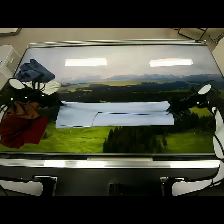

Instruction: Fold the clothes and pants, and hang the long-sleeved shirts on hangers.

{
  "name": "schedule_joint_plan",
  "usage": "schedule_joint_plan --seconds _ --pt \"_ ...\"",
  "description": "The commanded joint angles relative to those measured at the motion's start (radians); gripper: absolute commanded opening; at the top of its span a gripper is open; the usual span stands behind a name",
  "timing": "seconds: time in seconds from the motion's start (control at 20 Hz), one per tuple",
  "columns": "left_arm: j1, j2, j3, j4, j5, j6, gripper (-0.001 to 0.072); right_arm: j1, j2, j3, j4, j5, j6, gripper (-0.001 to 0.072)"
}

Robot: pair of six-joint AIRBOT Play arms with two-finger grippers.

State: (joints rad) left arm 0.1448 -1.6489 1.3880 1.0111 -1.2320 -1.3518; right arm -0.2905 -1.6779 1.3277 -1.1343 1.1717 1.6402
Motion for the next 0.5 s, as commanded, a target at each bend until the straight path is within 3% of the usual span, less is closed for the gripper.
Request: schedule_joint_plan --seconds 0.0,0.05,0.1,0.15,0.2,0.45 --pt "-0.035 -0.099 0.031 -0.021 0.002 -0.003 0.0025 0.002 -0.041 0.009 0.108 -0.064 0.001 0.0074" --pt "-0.035 -0.107 0.031 -0.021 -0.01 -0.003 0.0035 0.0 -0.037 0.014 0.119 -0.07 0.001 0.0129" --pt "-0.032 -0.106 0.031 -0.02 -0.025 -0.002 0.015 -0.005 -0.031 0.027 0.117 -0.065 0.001 0.0254" --pt "-0.024 -0.101 0.035 -0.019 -0.045 -0.002 0.0317 -0.014 -0.025 0.047 0.111 -0.045 -0.005 0.0495" --pt "-0.011 -0.098 0.046 -0.016 -0.079 -0.002 0.0407 -0.029 -0.018 0.064 0.092 -0.026 -0.019 0.0646" --pt "0.029 -0.058 0.094 -0.027 -0.195 -0.003 0.0407 -0.072 -0.06 0.082 -0.021 0.101 -0.012 0.0714"
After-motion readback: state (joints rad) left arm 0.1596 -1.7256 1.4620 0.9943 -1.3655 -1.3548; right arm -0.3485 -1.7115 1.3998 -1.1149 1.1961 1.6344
